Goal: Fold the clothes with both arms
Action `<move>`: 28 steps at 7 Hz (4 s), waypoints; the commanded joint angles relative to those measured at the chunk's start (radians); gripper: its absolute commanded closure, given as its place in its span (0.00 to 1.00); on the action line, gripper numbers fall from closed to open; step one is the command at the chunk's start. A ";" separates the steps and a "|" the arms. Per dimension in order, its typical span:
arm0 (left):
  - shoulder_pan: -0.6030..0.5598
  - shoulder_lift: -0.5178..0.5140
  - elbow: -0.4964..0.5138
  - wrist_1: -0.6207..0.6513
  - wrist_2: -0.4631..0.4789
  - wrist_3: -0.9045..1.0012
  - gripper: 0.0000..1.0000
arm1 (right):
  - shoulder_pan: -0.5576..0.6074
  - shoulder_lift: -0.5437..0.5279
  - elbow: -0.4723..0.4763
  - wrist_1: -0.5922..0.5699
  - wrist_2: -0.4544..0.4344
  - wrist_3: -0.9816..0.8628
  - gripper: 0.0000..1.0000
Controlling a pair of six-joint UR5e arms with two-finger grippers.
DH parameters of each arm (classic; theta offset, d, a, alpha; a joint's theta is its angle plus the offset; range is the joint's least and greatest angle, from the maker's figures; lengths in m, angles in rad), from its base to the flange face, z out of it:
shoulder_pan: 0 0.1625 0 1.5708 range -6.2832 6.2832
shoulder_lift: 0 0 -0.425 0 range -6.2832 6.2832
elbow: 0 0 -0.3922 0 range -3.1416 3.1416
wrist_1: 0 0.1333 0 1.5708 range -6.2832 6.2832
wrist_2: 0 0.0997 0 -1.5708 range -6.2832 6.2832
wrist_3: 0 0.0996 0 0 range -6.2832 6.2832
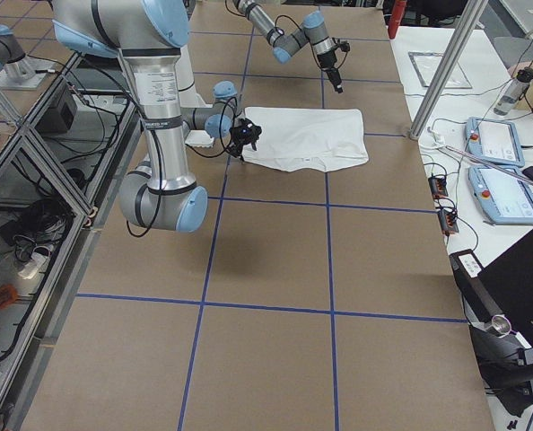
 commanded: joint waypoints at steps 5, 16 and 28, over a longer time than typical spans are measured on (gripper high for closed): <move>0.000 0.019 -0.023 0.000 0.000 0.000 0.39 | 0.001 0.003 0.017 -0.003 0.009 0.002 1.00; 0.495 0.294 -0.554 0.379 0.203 -0.515 0.39 | 0.004 -0.005 0.132 -0.112 0.106 -0.003 1.00; 0.586 0.297 -0.568 0.430 0.190 -0.597 1.00 | 0.001 0.006 0.130 -0.110 0.147 -0.006 1.00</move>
